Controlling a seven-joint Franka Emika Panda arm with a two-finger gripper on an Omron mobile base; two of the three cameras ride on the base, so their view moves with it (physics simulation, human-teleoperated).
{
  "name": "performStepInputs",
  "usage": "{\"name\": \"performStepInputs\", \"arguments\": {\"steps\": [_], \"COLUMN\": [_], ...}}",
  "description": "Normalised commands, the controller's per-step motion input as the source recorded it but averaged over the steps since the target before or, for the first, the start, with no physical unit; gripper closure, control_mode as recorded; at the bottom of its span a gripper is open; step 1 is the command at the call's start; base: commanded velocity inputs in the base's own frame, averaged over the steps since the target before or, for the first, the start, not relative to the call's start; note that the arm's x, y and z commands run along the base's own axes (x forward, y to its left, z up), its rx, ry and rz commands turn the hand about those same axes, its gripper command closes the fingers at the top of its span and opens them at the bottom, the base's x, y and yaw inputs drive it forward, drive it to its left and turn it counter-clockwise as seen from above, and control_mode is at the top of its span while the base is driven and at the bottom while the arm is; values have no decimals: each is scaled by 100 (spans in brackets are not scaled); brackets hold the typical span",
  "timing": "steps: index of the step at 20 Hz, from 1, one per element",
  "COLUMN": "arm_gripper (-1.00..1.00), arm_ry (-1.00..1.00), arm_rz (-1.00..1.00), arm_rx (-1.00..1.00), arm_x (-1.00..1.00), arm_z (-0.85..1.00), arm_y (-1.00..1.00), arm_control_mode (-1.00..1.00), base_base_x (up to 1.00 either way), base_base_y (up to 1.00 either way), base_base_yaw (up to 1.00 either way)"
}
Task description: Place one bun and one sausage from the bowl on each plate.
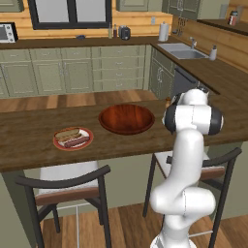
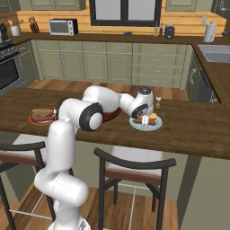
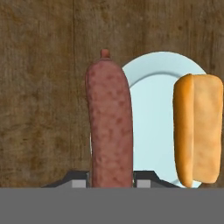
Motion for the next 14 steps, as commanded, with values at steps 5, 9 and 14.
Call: {"name": "performStepInputs", "arguments": {"steps": [5, 9, 14], "arm_gripper": [-100, -100, -100], "arm_ry": [0, 0, 0], "arm_rz": [0, 0, 0], "arm_rx": [0, 0, 0], "arm_x": [0, 0, 0], "arm_z": [0, 0, 0], "arm_y": [0, 0, 0], "arm_control_mode": [-100, -100, -100], "base_base_x": [0, 0, 0], "base_base_y": [0, 0, 0], "base_base_yaw": [0, 0, 0]}}
